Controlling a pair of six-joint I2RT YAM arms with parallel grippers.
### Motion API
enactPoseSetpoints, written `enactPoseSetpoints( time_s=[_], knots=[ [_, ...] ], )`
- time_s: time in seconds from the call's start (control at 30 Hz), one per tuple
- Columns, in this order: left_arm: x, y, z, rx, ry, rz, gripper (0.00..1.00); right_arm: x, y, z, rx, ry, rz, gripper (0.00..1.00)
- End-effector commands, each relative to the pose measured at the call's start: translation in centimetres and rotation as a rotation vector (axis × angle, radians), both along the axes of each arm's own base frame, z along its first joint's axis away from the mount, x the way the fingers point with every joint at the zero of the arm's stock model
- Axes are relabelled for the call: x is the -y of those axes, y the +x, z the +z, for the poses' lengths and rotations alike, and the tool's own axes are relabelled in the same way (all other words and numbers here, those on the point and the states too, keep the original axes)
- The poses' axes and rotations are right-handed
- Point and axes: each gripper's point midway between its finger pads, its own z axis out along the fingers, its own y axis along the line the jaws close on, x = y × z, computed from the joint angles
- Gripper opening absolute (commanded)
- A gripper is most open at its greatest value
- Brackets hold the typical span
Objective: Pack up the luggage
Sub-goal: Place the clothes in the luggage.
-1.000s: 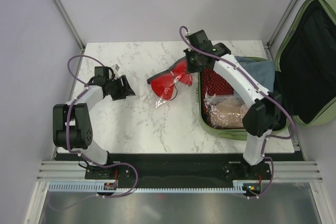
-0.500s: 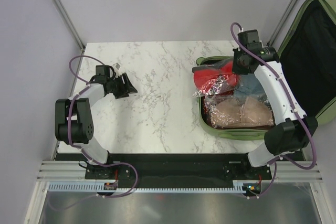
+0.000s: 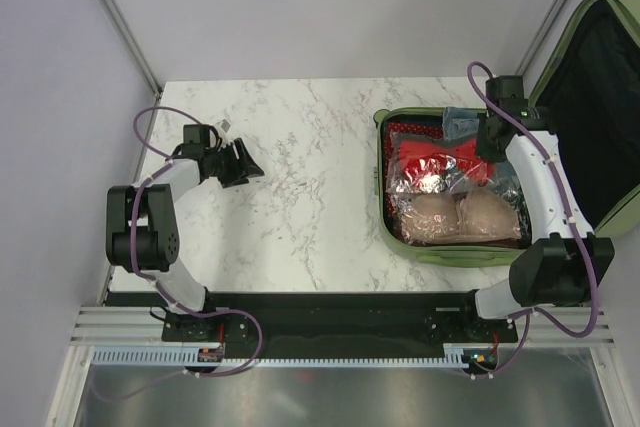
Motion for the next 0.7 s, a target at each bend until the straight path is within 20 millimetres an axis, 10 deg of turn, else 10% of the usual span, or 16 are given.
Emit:
enactPoseSetpoints(
  time_s=[0.0, 0.23, 0.27, 0.37, 0.67],
  knots=[
    [0.3, 1.3, 1.3, 0.04, -0.043, 0.005, 0.65, 2.5, 0.8, -0.2, 0.018, -0.088, -0.022, 0.11],
    [0.1, 1.4, 1.7, 0.052, -0.027, 0.02, 0.65, 3.6, 3.1, -1.7, 0.029, -0.081, -0.037, 0.3],
    [0.1, 1.3, 1.7, 0.053, -0.028, 0.019, 0.65, 3.6, 3.4, -1.9, 0.023, -0.078, -0.041, 0.56],
    [0.1, 1.3, 1.8, 0.055, -0.028, 0.018, 0.65, 3.5, 4.0, -1.3, 0.045, -0.069, -0.052, 0.8],
    [0.3, 1.3, 2.2, 0.063, -0.029, 0.016, 0.65, 2.9, 3.4, 4.7, 0.165, -0.035, -0.06, 0.86]
  ],
)
